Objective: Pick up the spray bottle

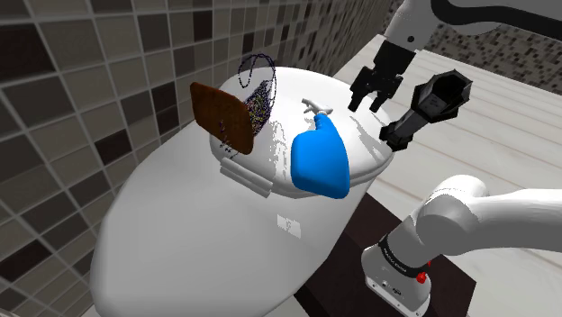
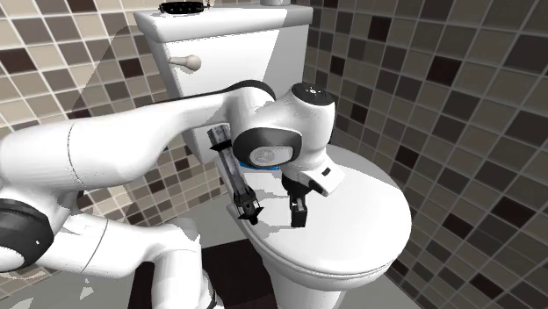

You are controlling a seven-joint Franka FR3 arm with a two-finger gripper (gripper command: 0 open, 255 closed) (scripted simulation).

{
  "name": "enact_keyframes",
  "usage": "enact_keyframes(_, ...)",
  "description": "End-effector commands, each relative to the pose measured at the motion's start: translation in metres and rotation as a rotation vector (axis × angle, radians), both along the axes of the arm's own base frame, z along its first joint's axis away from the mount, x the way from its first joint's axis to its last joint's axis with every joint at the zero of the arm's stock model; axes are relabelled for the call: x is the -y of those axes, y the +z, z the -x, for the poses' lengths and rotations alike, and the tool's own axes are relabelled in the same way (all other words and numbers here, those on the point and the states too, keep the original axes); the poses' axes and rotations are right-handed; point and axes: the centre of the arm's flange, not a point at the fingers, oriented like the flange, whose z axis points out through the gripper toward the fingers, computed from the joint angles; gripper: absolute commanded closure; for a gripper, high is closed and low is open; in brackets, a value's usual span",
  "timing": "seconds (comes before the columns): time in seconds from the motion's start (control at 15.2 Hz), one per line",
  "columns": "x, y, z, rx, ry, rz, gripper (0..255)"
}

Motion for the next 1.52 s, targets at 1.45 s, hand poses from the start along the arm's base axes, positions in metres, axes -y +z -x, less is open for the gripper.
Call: enact_keyframes(1.45,-0.221,0.020,0.041,0.005,-0.806,0.159,0)
